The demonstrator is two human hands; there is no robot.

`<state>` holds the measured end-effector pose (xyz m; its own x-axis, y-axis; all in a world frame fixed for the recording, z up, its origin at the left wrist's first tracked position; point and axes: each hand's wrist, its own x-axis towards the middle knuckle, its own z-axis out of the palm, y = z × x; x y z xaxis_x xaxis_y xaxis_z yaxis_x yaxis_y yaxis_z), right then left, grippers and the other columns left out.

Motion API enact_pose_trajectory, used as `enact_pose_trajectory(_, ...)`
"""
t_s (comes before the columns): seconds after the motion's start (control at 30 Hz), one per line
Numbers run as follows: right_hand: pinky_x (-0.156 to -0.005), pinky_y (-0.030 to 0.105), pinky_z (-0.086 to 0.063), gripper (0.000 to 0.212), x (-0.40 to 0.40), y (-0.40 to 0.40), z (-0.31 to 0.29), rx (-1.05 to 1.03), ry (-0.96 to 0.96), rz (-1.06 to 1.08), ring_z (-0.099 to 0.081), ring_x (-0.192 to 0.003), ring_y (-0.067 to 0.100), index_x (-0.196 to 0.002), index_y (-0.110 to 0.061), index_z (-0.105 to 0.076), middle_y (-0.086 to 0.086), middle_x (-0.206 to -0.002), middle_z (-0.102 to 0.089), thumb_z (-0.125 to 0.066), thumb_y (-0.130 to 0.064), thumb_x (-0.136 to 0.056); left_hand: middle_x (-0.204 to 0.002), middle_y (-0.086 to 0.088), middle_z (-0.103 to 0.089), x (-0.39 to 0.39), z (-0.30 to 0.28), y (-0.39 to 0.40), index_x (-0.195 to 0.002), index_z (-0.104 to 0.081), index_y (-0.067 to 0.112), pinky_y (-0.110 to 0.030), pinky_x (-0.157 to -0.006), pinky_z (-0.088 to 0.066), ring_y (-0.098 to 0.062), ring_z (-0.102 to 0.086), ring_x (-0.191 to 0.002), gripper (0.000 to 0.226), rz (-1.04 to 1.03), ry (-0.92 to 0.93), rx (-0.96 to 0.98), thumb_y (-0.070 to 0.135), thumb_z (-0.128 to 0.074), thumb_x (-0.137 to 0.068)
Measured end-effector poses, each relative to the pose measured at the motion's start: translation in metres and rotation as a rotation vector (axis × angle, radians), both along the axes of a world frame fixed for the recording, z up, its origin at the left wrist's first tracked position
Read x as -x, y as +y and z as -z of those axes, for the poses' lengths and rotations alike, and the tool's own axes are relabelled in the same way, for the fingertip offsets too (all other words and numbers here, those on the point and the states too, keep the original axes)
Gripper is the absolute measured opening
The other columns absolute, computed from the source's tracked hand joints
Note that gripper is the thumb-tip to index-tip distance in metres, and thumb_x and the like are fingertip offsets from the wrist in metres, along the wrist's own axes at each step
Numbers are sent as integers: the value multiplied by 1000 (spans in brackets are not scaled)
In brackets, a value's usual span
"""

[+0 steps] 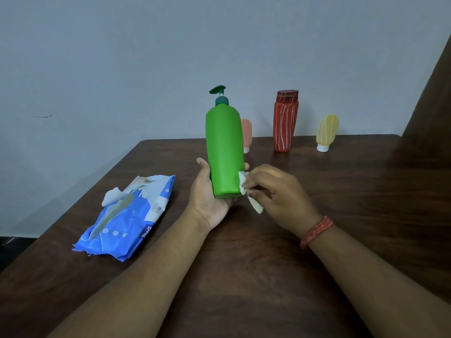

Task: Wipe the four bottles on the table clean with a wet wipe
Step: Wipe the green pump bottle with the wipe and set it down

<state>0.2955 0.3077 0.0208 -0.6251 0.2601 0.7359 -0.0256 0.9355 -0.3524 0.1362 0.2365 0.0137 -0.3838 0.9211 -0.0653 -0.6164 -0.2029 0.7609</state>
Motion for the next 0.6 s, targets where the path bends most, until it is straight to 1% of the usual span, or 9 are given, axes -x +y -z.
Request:
enact_pose_trajectory(0.07,-88,15,-47,11,3,-4,2,119,81,-8,-63,-98,4,-92,-8,-73,-1,-97,-67,-73,0,-84,-114,-16,-71,1,0,0,-125,-65,6,-43,-87,-53,-27,-69,-100,89,27,-6,-7,72,-13,-97)
enact_pose_trajectory(0.13,-87,19,-52,12,7,-8,3,266,151,12,-65,-101,3,-92,-11,-74,-4,-97,-68,-74,0,-85,-122,-15,-70,1,0,-2,-128,-65,9,-49,-100,-47,-28,-67,-110,86,65,-2,3,70,-14,-98)
enact_pose_trajectory(0.2,-84,22,-54,13,9,-5,4,381,195,68,-66,-97,5,-90,-14,-74,-6,-95,-67,-73,-1,-85,-130,-14,-67,-1,-1,-3,-131,-63,12,-55,-104,-46,-30,-65,-119,80,117,14,18,68,-16,-99)
enact_pose_trajectory(0.27,-83,26,-55,17,8,3,4,481,245,98,-67,-91,9,-86,-17,-72,-6,-93,-67,-73,-1,-85,-133,-12,-66,-6,-2,-4,-131,-62,16,-55,-99,-50,-30,-65,-119,74,165,57,38,66,-16,-100)
enact_pose_trajectory(0.33,-83,30,-55,21,5,9,2,591,305,78,-68,-90,16,-84,-21,-70,0,-93,-68,-72,0,-85,-131,-11,-68,-11,-3,-4,-130,-62,18,-53,-94,-53,-30,-67,-116,71,197,66,64,63,-17,-101)
enact_pose_trajectory(0.4,-82,29,-55,23,3,11,-3,665,363,58,-69,-91,20,-84,-23,-70,6,-94,-70,-71,-1,-87,-127,-13,-70,-14,-3,-3,-131,-61,17,-53,-87,-57,-30,-70,-111,68,193,61,94,62,-20,-102)
enact_pose_trajectory(0.5,-77,24,-54,21,2,9,-11,750,449,48,-68,-86,12,-85,-22,-69,5,-91,-72,-70,-1,-89,-123,-14,-71,-19,-2,-2,-133,-61,16,-52,-76,-60,-28,-73,-103,66,155,112,138,61,-25,-102)
enact_pose_trajectory(0.53,-75,22,-53,19,1,8,-11,765,446,41,-67,-85,8,-85,-20,-68,3,-89,-71,-69,-1,-89,-120,-13,-72,-19,-2,-1,-132,-62,17,-50,-72,-60,-27,-74,-99,66,120,140,159,62,-24,-102)
enact_pose_trajectory(0.6,-75,24,-55,17,2,5,-6,771,350,16,-67,-84,6,-84,-18,-68,-1,-88,-71,-70,-2,-89,-115,-12,-75,-17,-1,2,-130,-64,17,-46,-67,-60,-26,-75,-94,67,27,174,184,63,-22,-102)
